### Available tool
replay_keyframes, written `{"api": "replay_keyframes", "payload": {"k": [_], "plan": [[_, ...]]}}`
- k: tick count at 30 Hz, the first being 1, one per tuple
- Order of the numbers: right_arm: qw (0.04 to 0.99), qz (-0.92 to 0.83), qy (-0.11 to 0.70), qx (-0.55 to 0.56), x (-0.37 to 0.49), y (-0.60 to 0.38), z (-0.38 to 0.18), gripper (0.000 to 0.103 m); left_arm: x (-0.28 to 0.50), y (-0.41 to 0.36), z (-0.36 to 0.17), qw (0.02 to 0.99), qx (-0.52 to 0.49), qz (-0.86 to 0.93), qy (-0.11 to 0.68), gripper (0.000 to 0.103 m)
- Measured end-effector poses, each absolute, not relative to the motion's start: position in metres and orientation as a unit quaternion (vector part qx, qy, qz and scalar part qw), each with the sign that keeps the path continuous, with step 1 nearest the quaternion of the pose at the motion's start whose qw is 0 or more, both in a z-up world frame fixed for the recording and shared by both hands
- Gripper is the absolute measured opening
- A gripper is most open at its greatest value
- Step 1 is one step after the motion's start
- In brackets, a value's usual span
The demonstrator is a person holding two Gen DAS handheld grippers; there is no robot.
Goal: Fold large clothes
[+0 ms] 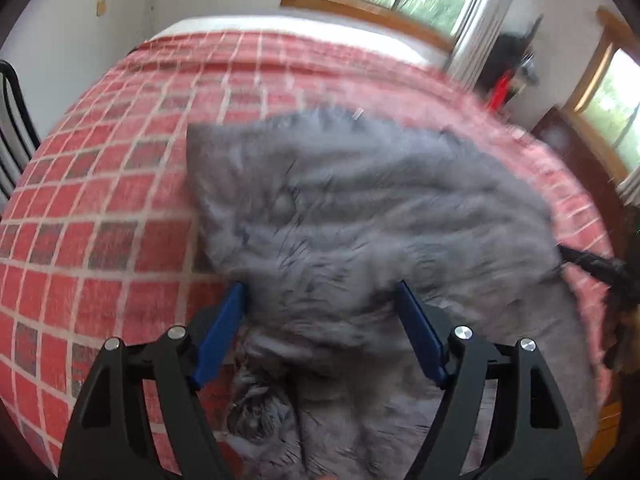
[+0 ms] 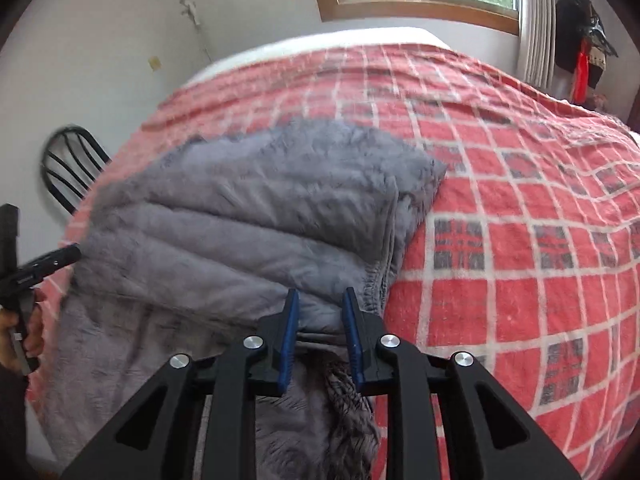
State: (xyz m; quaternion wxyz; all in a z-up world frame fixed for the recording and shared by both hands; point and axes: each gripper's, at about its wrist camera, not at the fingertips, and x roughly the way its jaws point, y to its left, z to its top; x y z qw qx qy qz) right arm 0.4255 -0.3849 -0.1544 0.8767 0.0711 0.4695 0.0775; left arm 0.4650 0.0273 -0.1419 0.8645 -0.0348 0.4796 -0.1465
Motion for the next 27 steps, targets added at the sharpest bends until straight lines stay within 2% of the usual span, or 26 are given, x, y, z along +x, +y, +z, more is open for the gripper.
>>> {"api": "replay_keyframes", "payload": {"k": [4, 7, 9, 11, 17, 24, 27], "plan": [[0.884, 0.086, 0.455, 0.065, 0.403, -0.383, -0.134, 0.025, 0.455, 0.039, -0.133, 0.864, -0.057, -0.146, 0.478, 0.075], [0.887, 0.113, 0.444, 0.058, 0.352, -0.385, -0.109, 0.029, 0.404, 0.057, -0.099, 0.882, -0.043, -0.154, 0.444, 0.076], [0.882, 0.129, 0.448, 0.068, 0.319, -0.389, -0.104, 0.043, 0.358, 0.073, -0.086, 0.886, -0.045, -0.16, 0.432, 0.081], [0.87, 0.148, 0.461, 0.096, 0.273, -0.397, -0.108, 0.046, 0.316, 0.083, -0.085, 0.885, -0.041, -0.164, 0.434, 0.083], [0.839, 0.167, 0.502, 0.128, 0.175, -0.409, -0.131, 0.047, 0.205, 0.098, -0.109, 0.864, -0.033, -0.185, 0.467, 0.083], [0.823, 0.155, 0.512, 0.193, 0.125, -0.437, -0.151, 0.047, 0.175, 0.113, -0.135, 0.844, -0.084, -0.196, 0.492, 0.083], [0.824, 0.147, 0.512, 0.193, 0.119, -0.441, -0.154, 0.047, 0.173, 0.109, -0.141, 0.84, -0.075, -0.198, 0.499, 0.083]]}}
